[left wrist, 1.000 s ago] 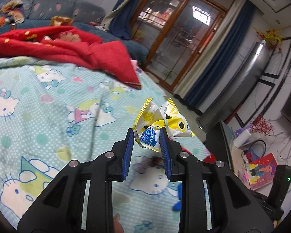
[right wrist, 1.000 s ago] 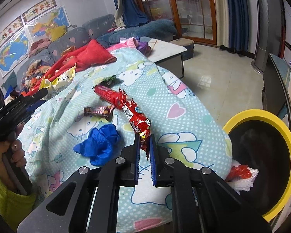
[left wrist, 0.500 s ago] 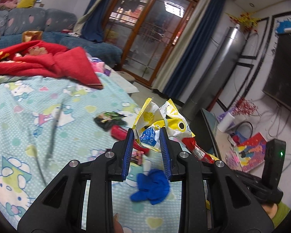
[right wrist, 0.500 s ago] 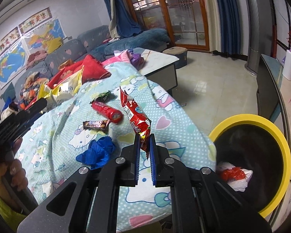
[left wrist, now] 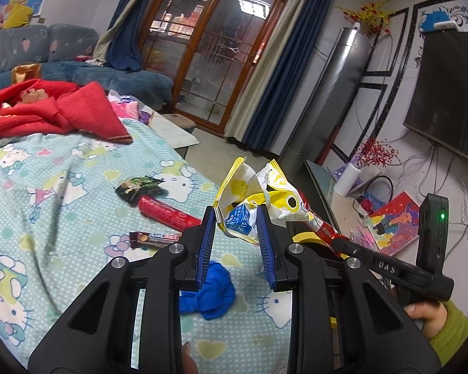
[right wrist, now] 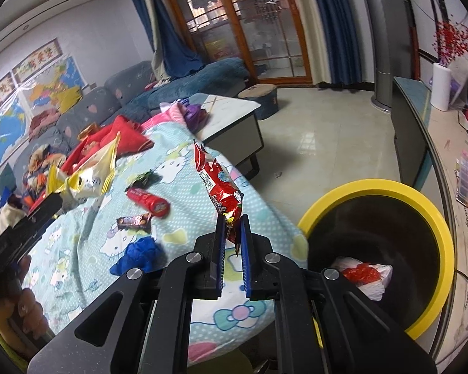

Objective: Collect trash
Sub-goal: 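Carry the chip bag and red wrapper over the bin with both tools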

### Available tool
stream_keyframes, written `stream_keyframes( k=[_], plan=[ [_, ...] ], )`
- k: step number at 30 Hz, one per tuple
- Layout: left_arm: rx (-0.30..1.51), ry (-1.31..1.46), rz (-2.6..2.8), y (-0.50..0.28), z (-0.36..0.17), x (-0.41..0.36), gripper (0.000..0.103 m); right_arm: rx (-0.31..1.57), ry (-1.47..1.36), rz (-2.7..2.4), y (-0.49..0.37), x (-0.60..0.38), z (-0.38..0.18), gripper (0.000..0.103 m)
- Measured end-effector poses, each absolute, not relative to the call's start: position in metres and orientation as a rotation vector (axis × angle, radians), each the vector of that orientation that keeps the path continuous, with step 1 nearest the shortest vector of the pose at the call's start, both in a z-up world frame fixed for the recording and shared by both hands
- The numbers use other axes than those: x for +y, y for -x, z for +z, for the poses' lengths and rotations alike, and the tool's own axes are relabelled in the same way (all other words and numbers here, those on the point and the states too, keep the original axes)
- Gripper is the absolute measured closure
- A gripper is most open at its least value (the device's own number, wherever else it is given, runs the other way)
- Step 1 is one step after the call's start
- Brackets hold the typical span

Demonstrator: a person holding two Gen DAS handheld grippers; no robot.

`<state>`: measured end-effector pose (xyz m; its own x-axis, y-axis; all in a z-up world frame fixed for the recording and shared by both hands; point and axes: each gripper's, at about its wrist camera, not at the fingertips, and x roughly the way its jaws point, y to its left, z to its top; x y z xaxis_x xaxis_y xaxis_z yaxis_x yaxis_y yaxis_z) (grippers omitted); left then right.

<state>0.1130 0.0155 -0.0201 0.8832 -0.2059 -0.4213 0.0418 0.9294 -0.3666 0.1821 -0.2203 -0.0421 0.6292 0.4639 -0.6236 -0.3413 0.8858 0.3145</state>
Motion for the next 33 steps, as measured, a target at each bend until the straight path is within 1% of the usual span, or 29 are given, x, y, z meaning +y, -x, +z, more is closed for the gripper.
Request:
stream_keyframes(
  k=[33],
  plan=[
    [0.554,0.195,-0.291,-0.123,-0.038,-0.073,0.082,0.750,-0.343,0.226,-0.198,-0.320,-0.059,0.094]
  ],
)
